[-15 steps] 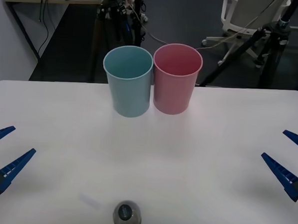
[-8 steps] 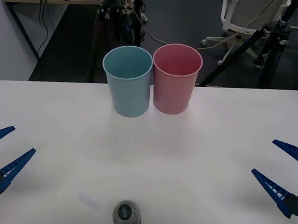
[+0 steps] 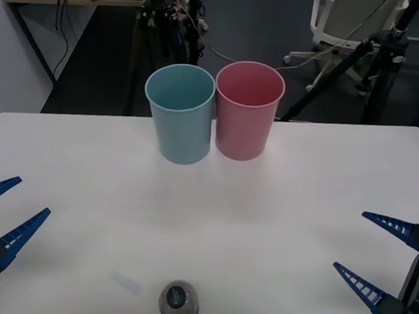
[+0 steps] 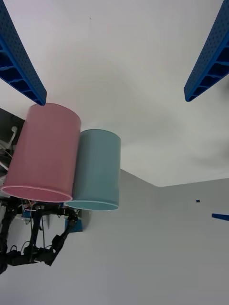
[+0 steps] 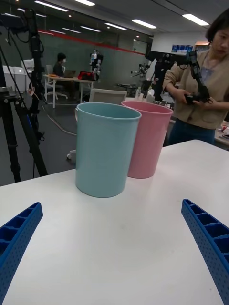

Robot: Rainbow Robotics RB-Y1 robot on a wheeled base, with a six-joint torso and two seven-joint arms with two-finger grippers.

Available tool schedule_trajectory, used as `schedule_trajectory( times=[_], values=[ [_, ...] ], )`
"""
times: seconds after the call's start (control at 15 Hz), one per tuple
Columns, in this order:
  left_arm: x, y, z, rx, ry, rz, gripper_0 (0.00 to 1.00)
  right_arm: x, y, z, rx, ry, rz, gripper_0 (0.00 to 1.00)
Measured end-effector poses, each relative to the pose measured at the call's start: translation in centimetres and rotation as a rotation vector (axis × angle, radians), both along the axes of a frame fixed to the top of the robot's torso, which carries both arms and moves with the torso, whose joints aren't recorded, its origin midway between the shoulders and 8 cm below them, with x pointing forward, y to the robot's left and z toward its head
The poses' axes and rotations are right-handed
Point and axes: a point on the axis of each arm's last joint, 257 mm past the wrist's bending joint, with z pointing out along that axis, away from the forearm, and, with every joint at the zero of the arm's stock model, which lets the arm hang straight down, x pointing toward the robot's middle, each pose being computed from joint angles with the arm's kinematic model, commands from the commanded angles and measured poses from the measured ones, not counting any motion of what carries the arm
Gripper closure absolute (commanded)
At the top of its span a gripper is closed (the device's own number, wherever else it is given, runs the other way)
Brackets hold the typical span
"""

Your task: Grasp the object on the table and drop it into the matching bin: aluminum can to the light blue bin, PET bottle to the pink bin.

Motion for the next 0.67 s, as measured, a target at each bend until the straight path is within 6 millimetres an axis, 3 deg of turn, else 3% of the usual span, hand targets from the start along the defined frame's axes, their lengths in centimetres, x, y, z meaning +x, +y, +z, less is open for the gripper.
schedule_trajectory(
  times=[0.33,0.67],
  values=[
    [0.0,0.0,0.0,0.0,0.0,0.0,0.0,-1.8,2.7,-3.5,0.011,0.065,0.036,0.0],
    [0.0,0.0,0.0,0.0,0.0,0.0,0.0,-2.9,5.0,-7.3,-0.08,-0.016,0.122,0.0]
  ],
)
